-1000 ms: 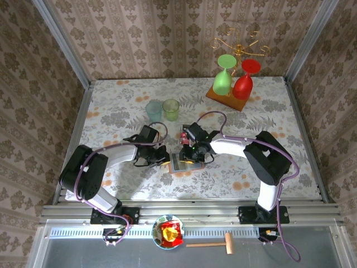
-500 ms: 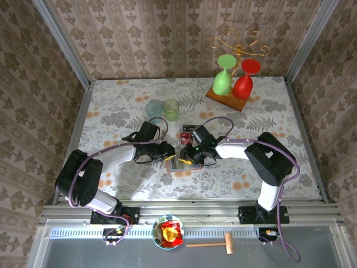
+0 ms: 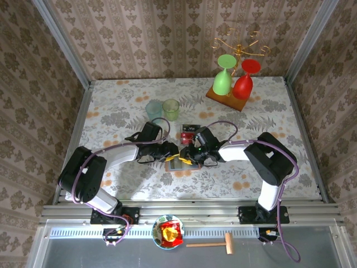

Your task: Take the credit cards out of the card holder

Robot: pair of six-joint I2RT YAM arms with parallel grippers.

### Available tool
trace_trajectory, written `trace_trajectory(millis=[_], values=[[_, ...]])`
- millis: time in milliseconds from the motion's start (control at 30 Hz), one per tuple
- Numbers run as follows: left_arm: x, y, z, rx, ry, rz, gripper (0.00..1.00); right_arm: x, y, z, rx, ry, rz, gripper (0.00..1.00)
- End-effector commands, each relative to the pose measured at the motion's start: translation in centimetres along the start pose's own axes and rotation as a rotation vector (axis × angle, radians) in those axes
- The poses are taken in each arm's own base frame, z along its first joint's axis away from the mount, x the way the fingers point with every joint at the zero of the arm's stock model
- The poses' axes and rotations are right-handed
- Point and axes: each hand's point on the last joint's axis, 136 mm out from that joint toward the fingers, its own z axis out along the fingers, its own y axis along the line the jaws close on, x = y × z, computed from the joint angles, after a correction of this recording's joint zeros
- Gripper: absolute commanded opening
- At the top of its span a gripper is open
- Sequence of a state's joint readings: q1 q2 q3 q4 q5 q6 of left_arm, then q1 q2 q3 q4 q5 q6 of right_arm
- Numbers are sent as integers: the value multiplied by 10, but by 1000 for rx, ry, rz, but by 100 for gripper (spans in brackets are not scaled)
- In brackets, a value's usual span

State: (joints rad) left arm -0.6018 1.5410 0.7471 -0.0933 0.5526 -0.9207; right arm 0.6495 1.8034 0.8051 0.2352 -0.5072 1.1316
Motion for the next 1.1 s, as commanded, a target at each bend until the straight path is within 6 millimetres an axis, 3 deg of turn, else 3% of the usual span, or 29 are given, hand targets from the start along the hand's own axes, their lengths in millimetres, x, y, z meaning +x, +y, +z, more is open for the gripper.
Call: trace_trajectory(millis=[0,367,667,1067], values=[[6,20,8,-78,25,-38,37,1,-9,2,-6,1,43,29],[8,32,10,-116,25,-57,37,1,-12,3,-31,4,74,27],[7,23,15,-62,31,-56,24,2,-13,3,-34,3,78,27],[3,9,10,-18,16,-27,23,-2,-1,-5,-55,-16,58,27]])
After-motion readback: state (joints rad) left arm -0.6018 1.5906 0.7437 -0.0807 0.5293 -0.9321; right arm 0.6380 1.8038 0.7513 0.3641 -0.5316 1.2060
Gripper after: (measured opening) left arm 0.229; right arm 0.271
